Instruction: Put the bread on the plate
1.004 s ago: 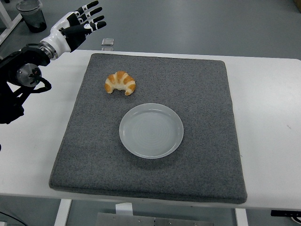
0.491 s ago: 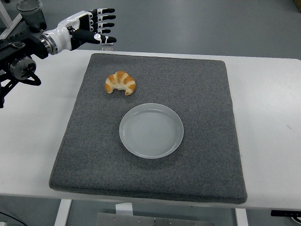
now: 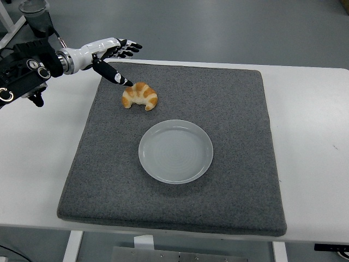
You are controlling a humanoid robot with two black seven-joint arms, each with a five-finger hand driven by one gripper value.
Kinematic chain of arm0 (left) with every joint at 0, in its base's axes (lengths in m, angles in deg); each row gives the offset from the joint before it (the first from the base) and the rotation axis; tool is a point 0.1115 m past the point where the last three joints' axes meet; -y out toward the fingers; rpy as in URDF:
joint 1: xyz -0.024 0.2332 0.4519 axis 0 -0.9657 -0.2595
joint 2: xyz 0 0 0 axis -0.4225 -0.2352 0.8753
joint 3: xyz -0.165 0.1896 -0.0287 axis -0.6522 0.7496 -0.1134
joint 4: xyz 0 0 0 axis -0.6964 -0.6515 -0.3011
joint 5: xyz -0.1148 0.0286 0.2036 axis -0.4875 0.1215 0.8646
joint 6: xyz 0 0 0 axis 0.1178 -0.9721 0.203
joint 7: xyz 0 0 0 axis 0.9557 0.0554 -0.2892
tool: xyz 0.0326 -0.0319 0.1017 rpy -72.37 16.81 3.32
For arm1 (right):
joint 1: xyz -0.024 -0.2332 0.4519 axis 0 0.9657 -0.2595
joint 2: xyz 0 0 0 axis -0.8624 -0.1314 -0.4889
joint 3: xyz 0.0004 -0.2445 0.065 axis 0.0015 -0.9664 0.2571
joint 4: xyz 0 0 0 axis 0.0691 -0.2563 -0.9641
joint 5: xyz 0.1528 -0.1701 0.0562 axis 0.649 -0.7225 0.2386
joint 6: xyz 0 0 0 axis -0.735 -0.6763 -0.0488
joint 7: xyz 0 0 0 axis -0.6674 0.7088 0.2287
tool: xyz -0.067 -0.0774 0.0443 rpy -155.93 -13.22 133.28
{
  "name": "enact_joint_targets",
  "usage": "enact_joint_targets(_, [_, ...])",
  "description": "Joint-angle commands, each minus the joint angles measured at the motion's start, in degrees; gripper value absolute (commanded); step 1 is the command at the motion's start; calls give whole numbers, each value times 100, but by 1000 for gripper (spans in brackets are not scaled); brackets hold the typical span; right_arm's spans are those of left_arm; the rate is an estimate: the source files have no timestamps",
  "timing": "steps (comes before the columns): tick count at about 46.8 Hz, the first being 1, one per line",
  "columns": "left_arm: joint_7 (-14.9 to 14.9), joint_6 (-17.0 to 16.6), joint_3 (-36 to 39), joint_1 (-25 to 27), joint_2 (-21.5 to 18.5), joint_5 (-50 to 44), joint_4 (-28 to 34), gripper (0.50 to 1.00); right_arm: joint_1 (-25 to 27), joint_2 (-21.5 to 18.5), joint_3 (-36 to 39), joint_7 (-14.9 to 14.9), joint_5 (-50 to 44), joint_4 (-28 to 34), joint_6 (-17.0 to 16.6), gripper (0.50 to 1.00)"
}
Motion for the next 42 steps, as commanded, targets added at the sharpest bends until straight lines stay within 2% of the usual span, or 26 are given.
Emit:
enact_joint_targets(1, [9, -241, 189, 23, 9, 182, 103, 988, 0, 0, 0, 2, 0, 0, 0, 932])
enact_joint_targets(18, [62, -716, 568, 102, 149, 736, 85, 984, 0, 0, 0, -7, 0, 0, 0, 930])
enact_joint_targets(42, [124, -734, 814, 93, 404, 745, -169, 975, 0, 0, 0, -7, 0, 0, 0, 932])
